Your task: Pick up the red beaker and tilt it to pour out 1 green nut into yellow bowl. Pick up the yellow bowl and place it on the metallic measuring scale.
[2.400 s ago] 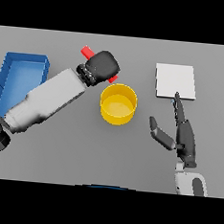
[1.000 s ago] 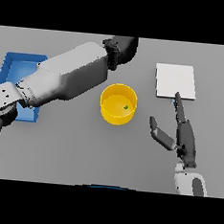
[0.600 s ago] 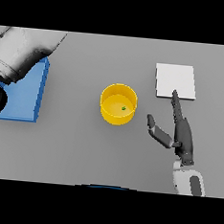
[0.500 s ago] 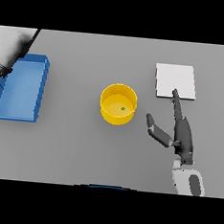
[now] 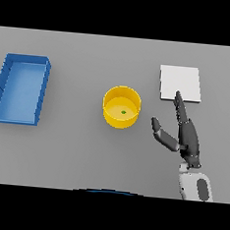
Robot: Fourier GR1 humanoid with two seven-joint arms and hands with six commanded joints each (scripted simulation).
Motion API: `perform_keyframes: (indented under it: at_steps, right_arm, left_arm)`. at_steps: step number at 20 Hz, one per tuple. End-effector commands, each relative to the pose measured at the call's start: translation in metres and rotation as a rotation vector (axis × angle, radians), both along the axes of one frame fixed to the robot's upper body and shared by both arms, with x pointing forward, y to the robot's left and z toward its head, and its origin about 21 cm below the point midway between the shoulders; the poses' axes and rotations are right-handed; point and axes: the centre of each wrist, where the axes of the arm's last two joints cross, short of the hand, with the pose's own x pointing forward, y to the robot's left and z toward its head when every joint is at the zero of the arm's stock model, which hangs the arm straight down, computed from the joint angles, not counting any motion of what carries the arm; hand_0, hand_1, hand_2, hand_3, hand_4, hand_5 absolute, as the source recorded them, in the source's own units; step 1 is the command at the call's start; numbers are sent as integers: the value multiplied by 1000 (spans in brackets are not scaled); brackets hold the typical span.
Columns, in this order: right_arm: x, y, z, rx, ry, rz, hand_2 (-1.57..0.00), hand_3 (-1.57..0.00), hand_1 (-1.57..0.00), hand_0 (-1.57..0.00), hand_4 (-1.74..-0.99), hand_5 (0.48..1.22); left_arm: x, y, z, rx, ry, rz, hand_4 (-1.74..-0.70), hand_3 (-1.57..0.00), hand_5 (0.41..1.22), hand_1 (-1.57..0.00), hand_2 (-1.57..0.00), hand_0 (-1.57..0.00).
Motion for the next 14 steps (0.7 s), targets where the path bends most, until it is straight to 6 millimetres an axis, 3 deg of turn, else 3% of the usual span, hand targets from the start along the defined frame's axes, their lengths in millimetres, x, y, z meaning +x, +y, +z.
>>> perform_keyframes:
  at_steps: [1,4,7,12,14]
  right_arm:
    - [0,-1,-1,13,1,12,1,1,1,1,-1141,657]
    - [-2,-1,-2,-7,2,15,1,1,1,1,-1165,672]
    - [-1,4,-1,-29,-13,25,1,1,1,1,-1188,696]
    - [1,0,-5,-48,-3,13,1,1,1,1,-1202,709]
    - [0,0,-8,-44,-4,15,1,1,1,1,-1205,704]
  left_arm:
    - [-1,6,-10,-46,-4,29,-1740,-1541,1221,-1571,-1571,-1571]
    - [-7,23,-37,-227,9,183,-1741,-1556,1221,-1571,-1571,-1571]
    - [-18,41,-66,-332,30,249,-1741,-1462,1221,-1571,-1571,-1571]
    - [-45,49,-119,-489,30,312,-1741,-1379,1221,-1571,-1571,-1571]
    - [-58,46,-131,-521,32,340,-1741,-1376,1221,-1571,-1571,-1571]
